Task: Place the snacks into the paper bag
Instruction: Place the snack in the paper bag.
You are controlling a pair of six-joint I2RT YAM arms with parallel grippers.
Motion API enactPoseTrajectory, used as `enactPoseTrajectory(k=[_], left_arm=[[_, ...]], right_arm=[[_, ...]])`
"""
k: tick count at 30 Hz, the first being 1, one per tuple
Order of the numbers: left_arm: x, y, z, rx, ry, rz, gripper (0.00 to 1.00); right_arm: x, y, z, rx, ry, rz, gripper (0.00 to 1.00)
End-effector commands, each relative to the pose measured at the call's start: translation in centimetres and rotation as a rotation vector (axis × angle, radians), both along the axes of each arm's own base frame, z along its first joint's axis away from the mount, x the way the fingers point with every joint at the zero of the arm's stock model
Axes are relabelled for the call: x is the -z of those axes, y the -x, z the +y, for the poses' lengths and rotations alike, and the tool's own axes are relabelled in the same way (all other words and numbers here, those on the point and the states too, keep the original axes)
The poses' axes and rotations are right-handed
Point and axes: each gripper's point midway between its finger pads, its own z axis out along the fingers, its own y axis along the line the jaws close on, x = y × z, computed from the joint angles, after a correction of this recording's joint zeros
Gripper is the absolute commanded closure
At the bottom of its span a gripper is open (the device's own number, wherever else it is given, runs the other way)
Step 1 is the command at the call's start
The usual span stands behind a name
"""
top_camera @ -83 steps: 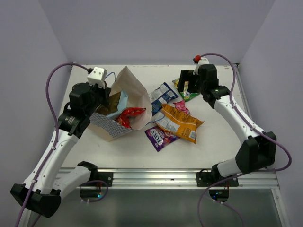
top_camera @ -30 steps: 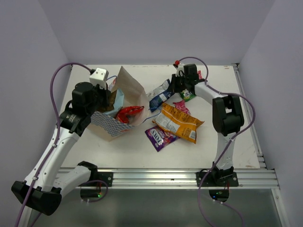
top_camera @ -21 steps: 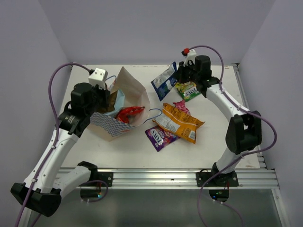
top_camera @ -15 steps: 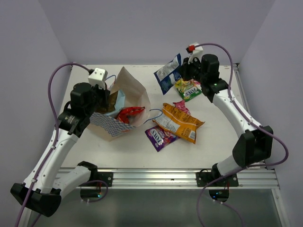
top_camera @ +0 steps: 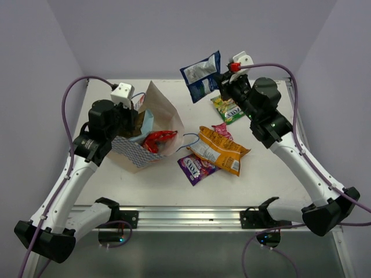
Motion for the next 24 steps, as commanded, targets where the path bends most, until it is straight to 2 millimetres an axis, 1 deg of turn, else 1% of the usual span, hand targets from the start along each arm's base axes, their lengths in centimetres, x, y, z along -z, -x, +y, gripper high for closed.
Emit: enactPoseTrajectory(k=[1,2,4,5,7,8,12,14,16,17,19,20,22,23,24], left_arm=[[-3.0,-0.5,-1.0,0.034,0.059,-0.074,1.00],[-3.0,-0.5,-1.0,0.033,0.061,-0.075,1.00],[-3.0,-0.5,-1.0,0.033,0.061,-0.073,1.00],[-3.0,-0.5,-1.0,0.033,0.060,-0.072,1.00],[-3.1,-0.4,-1.0,0.031,0.063,-0.072,1.00],[-3.2,-0.4,-0.9,0.028,0.063,-0.076,1.00],[-3.5,-0.3,-0.8,0.024,0.068,-0.080,1.00],[-3.6,-0.2,-0.8,0.022,0.068,-0.082,1.00],[-3.7,-0.1,-0.8,0.022,0.071,-0.084,1.00],[-3.7,-0.1,-0.8,0.022,0.072,-0.084,1.00],[-3.7,-0.2,-0.8,0.021,0.073,-0.082,1.00],[-3.8,-0.1,-0.8,0.021,0.074,-0.083,1.00],[-3.8,-0.1,-0.7,0.018,0.072,-0.082,1.00],[-3.8,-0.1,-0.7,0.018,0.072,-0.082,1.00],[-3.9,-0.1,-0.7,0.017,0.073,-0.085,1.00]], right_arm=[[-3.8,1.2,-0.1,0.042,-0.052,-0.136,1.00],[-3.7,1.8,0.7,0.022,-0.057,-0.139,1.00],[-4.4,2.6,1.4,-0.002,-0.078,-0.164,1.00],[-4.4,3.4,2.6,-0.037,-0.082,-0.164,1.00],[-4.2,3.8,3.9,-0.070,-0.084,-0.158,1.00],[-4.3,4.5,4.9,-0.097,-0.085,-0.157,1.00],[-3.5,5.6,7.3,-0.141,-0.061,-0.156,1.00],[-2.7,6.1,8.8,-0.169,-0.046,-0.138,1.00],[-1.9,6.0,9.4,-0.156,-0.016,-0.126,1.00],[-1.1,6.3,10.3,-0.165,-0.002,-0.116,1.00],[-0.2,6.1,10.6,-0.133,0.026,-0.110,1.00],[1.0,6.3,11.4,-0.136,0.047,-0.095,1.00],[2.1,6.0,11.6,-0.097,0.085,-0.087,1.00],[2.7,6.1,12.1,-0.099,0.097,-0.082,1.00],[3.7,5.7,12.5,-0.091,0.118,-0.068,1.00]])
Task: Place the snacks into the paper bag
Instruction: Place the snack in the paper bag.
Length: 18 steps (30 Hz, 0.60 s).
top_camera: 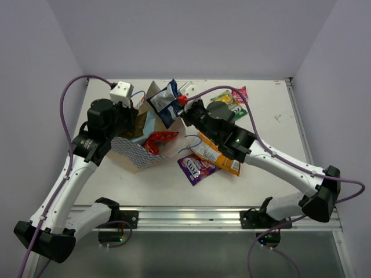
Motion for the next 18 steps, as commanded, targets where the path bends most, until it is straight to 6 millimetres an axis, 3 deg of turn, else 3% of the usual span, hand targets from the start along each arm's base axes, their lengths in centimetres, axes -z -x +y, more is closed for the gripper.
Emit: enactPoseTrajectory(k=[1,6,18], left_arm=[[-3.3,-0.1,-0.3,0.004,0.048,-0.079,1.00],[-3.4,-0.1,-0.3,0.005,0.052,-0.080,1.00],[-3.0,-0.3,-0.3,0.003,0.043,-0.070,1.00]], right_arm=[[0.3,-1.1,0.1,0.090,0.009,-0.041,1.00],[3.8,-2.1,1.5,0.107,0.060,-0.004,1.00],[6.2,-2.2,5.7,-0.029,0.015,-0.058,1.00]])
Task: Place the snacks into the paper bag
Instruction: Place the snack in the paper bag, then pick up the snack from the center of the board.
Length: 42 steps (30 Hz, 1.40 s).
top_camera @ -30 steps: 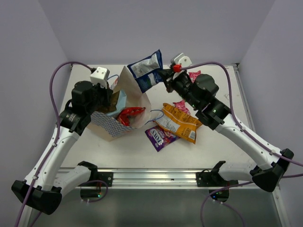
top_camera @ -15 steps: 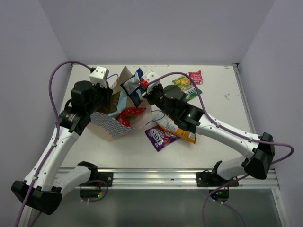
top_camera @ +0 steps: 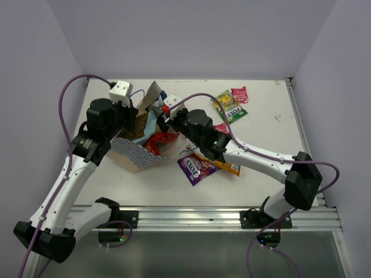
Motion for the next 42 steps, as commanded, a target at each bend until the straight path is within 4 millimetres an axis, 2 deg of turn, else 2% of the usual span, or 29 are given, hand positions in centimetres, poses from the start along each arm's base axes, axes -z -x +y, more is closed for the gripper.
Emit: enactPoseTrajectory(k=[1,3,4,5,6,10,13,20,27,30,36,39,40,42], left_arm=[[-2.6,-0.3,-0.3,0.005,0.033,-0.065,1.00],[-2.6,-0.3,-0.2,0.004,0.032,-0.066,1.00],[-2.6,-0.3,-0.2,0.006,0.031,-0.065,1.00],[-2.6,-0.3,-0.2,0.004,0.031,-0.068,1.00],[-2.6,-0.2,-0.2,0.006,0.029,-0.065,1.00],[-2.6,-0.2,-0.2,0.006,0.028,-0.065,1.00],[-2.5,-0.1,-0.2,0.007,0.026,-0.065,1.00],[-2.5,-0.1,-0.2,0.007,0.026,-0.065,1.00],[-2.6,-0.1,-0.2,0.007,0.027,-0.067,1.00],[-2.6,-0.2,-0.2,0.005,0.028,-0.066,1.00],[-2.6,-0.1,-0.2,0.006,0.028,-0.065,1.00],[-2.6,-0.1,-0.2,0.007,0.026,-0.063,1.00],[-2.7,-0.1,-0.2,0.007,0.027,-0.066,1.00],[-2.5,-0.1,-0.2,0.007,0.025,-0.060,1.00]], right_arm=[[-2.9,0.4,2.0,-0.082,-0.108,-0.109,1.00],[-2.2,0.2,2.7,-0.102,-0.089,-0.111,1.00],[-2.0,0.4,3.1,-0.124,-0.083,-0.108,0.95],[-1.4,0.4,3.5,-0.138,-0.077,-0.099,0.87],[-1.3,0.5,3.7,-0.150,-0.077,-0.095,0.68],[-1.0,1.1,4.1,-0.185,-0.070,-0.065,0.39],[-1.7,1.5,3.6,-0.188,-0.072,-0.059,0.29],[-4.2,1.8,1.1,-0.131,-0.082,-0.064,0.17],[-6.5,0.3,-3.5,-0.010,-0.151,-0.024,0.08],[-6.7,-1.0,-6.0,0.054,-0.194,0.015,0.05],[-5.0,-4.5,-12.3,0.281,-0.285,0.131,0.01],[-3.3,-6.0,-15.5,0.404,-0.357,0.204,0.01],[-2.4,-6.6,-17.2,0.455,-0.381,0.227,0.02],[-1.3,-7.2,-18.7,0.513,-0.477,0.283,0.02]])
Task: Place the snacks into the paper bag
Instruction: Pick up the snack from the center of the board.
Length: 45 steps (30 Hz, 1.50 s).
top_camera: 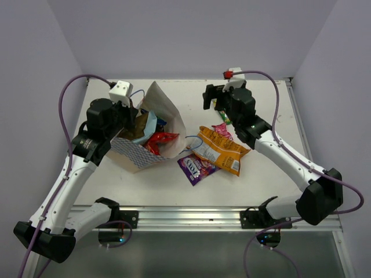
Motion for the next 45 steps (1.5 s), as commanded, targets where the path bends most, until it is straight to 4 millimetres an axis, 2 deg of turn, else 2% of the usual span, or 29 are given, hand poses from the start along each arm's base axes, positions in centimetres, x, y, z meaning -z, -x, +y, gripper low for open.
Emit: enactPoseTrajectory(k=[1,3,4,6,7,9,10,12,15,21,24,25,32,38,45], left_arm=[[-2.6,-0.1,-0.2,0.007,0.026,-0.062,1.00],[-2.7,-0.1,-0.2,0.007,0.026,-0.064,1.00],[-2.7,-0.1,-0.2,0.007,0.026,-0.062,1.00],[-2.6,-0.1,-0.2,0.007,0.025,-0.061,1.00],[-2.6,-0.1,-0.2,0.007,0.025,-0.059,1.00],[-2.5,-0.1,-0.1,0.005,0.023,-0.057,1.00],[-2.5,-0.1,-0.2,0.007,0.023,-0.055,1.00],[-2.3,-0.1,-0.2,0.007,0.022,-0.052,1.00],[-2.1,-0.1,-0.2,0.007,0.021,-0.048,1.00],[-2.2,-0.1,0.3,-0.017,0.012,-0.054,1.00],[-2.0,-0.2,0.3,-0.018,0.009,-0.050,1.00],[-2.0,-0.3,0.3,-0.018,0.009,-0.050,1.00],[-1.7,0.0,0.5,-0.022,0.004,-0.045,1.00],[-1.5,-0.1,0.7,-0.032,-0.008,-0.041,1.00],[-1.1,-0.4,0.7,-0.037,-0.015,-0.034,1.00]], right_arm=[[2.1,-0.7,-4.5,0.179,-0.191,0.100,0.01],[3.4,-1.2,-5.8,0.236,-0.277,0.140,0.02],[4.9,-1.6,-7.1,0.277,-0.296,0.167,0.01],[6.1,-2.1,-8.0,0.315,-0.379,0.195,0.01],[7.6,-2.2,-8.9,0.330,-0.404,0.226,0.02],[8.4,-2.7,-9.5,0.347,-0.479,0.236,0.02],[9.7,-2.6,-10.3,0.373,-0.495,0.255,0.02],[10.6,-3.0,-10.9,0.399,-0.560,0.265,0.02],[13.1,-3.5,-12.5,0.438,-0.653,0.305,0.02],[16.4,-4.3,-13.2,0.470,-0.751,0.368,0.01],[17.3,-4.8,-13.4,0.487,-0.796,0.380,0.02],[18.4,-5.0,-13.5,0.500,-0.800,0.400,0.02],[21.5,-6.6,-13.9,0.554,-0.883,0.429,0.09],[22.7,-7.5,-14.1,0.581,-0.899,0.426,0.19],[25.0,-8.2,-14.6,0.629,-0.908,0.446,0.23]])
